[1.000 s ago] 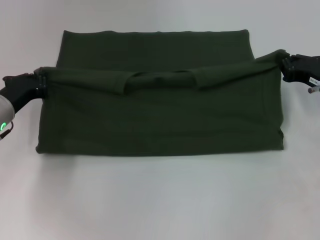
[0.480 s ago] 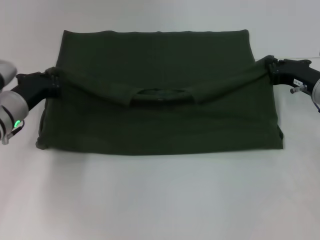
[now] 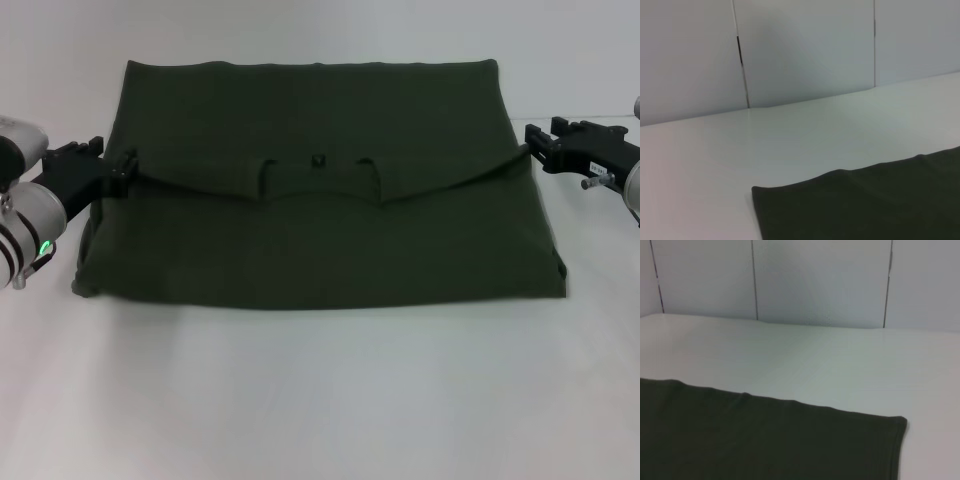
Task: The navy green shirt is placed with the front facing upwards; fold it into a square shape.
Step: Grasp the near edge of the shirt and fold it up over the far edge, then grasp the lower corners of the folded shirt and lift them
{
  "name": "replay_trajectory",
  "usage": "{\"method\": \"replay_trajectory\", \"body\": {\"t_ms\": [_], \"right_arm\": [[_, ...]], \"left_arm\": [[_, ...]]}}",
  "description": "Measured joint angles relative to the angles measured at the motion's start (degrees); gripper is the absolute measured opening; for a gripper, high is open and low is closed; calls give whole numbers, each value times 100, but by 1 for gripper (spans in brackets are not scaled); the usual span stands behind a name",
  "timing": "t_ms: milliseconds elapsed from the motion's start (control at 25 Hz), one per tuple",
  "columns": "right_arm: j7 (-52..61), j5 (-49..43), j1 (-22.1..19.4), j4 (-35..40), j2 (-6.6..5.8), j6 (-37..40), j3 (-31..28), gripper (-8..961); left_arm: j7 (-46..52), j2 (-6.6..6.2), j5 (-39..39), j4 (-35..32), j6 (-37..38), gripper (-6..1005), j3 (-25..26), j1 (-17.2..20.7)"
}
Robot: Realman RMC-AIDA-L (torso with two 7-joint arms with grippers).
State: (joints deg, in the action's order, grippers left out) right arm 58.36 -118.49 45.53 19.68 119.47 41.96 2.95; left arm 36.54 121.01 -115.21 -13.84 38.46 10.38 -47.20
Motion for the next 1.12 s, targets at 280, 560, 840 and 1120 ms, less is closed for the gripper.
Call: {"method": "replay_trajectory", "body": {"t_ms": [280, 560, 840, 1120], "right_arm": [[28, 273, -30, 0, 6, 6, 20, 470], [725, 280, -143, 96, -10, 136, 435, 696], [845, 292, -557, 377, -7, 1354, 502, 794], [604, 267, -1165, 646, -50, 3328, 630, 795]], "left_arm": [[-108, 2, 420, 28, 67, 476, 30, 7], [239, -57, 827, 11, 636, 769, -63, 137], [2569, -341, 784, -323, 1387, 838, -1504, 567], [4587, -382, 104, -1737, 3331, 833, -2540, 1380]]}}
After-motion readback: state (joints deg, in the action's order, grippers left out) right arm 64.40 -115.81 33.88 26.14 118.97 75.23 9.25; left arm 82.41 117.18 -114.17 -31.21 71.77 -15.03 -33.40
